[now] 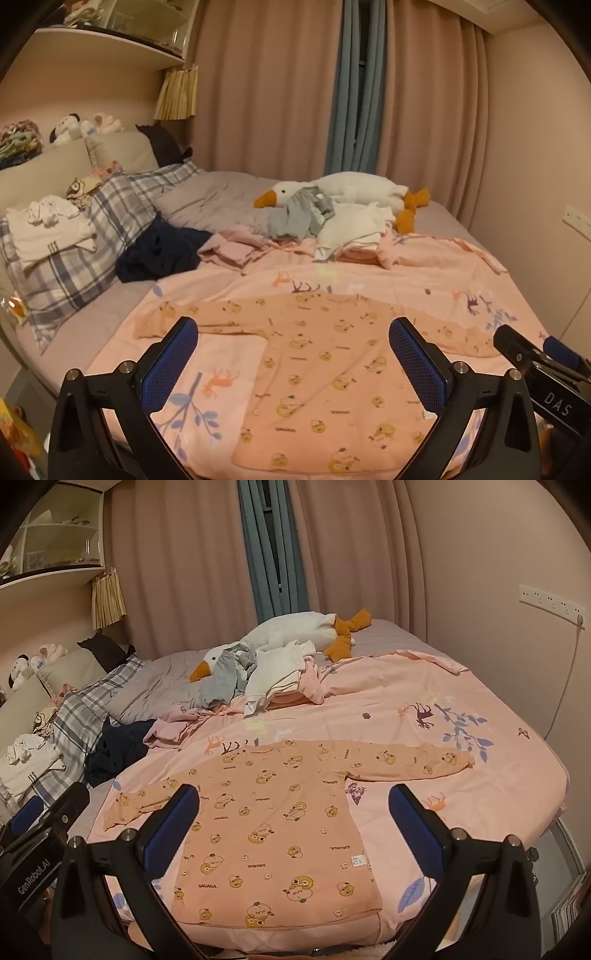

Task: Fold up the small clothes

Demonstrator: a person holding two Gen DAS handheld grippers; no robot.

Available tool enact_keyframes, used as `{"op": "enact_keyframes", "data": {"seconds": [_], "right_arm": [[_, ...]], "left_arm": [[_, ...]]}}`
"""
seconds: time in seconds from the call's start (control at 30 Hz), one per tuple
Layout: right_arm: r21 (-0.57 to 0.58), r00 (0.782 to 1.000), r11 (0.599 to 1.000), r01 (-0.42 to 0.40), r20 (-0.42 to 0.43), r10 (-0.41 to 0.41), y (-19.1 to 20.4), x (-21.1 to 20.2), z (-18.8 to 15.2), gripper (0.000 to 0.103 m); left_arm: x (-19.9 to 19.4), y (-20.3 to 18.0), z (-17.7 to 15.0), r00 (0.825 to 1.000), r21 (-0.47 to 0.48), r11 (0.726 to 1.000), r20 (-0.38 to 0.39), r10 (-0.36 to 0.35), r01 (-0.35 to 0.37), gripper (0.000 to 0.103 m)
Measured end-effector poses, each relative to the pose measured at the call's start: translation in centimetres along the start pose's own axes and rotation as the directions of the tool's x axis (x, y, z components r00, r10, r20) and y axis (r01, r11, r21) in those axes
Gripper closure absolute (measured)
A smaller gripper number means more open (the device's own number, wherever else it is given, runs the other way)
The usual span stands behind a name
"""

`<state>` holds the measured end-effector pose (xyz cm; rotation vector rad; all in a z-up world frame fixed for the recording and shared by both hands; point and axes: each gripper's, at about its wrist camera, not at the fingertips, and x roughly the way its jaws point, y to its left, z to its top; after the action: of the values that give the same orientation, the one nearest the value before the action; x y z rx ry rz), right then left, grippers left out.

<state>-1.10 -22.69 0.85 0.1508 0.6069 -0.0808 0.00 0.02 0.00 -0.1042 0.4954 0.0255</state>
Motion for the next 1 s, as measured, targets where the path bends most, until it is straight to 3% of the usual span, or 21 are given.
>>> {"op": "enact_keyframes", "data": {"seconds": [1.0], "right_arm": [[0.005,1.0,1.0,0.02,0.008,-0.02,-0.34,-0.01,-0.01,0.0]], "left_arm": [[-0.32,-0.27,0.18,1.0,-0.012,1.0,-0.01,-0.013,0.012,0.0]]}}
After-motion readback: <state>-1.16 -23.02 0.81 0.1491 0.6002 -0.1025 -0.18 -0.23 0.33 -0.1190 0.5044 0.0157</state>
